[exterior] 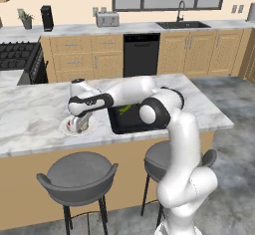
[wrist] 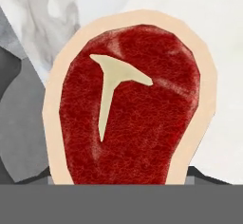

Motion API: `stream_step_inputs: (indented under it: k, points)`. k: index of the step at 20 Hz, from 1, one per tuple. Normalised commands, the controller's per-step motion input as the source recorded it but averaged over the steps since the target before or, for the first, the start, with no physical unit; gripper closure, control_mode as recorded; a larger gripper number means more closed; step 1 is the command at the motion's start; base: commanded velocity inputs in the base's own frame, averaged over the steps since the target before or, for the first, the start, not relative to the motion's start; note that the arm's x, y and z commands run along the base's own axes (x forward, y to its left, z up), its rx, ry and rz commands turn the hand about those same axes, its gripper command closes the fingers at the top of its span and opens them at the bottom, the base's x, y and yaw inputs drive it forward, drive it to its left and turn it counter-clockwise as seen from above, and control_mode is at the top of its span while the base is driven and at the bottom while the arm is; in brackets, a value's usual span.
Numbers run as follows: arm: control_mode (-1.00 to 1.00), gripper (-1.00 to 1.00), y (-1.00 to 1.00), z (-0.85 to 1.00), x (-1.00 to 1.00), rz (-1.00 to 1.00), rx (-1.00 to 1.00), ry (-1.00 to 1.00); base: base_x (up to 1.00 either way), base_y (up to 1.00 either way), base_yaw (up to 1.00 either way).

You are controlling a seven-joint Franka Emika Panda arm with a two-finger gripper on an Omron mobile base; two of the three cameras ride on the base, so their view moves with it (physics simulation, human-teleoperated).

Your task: Create a steak meal by picking up the steak and asparagus from the tray and placing them on the plate. Leave the bell pepper on the tray.

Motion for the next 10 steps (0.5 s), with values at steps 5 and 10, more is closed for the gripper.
stream_step_inputs:
  k: [5, 10]
  points:
    - [-1.0, 1.0, 0.23, -0.29, 0.42, 0.0, -0.01, 0.03, 0.0, 0.0, 0.0]
    - [-1.0, 1.0, 0.0, -0.24, 0.45, 0.0, 0.0, 0.01, 0.0, 0.0, 0.0]
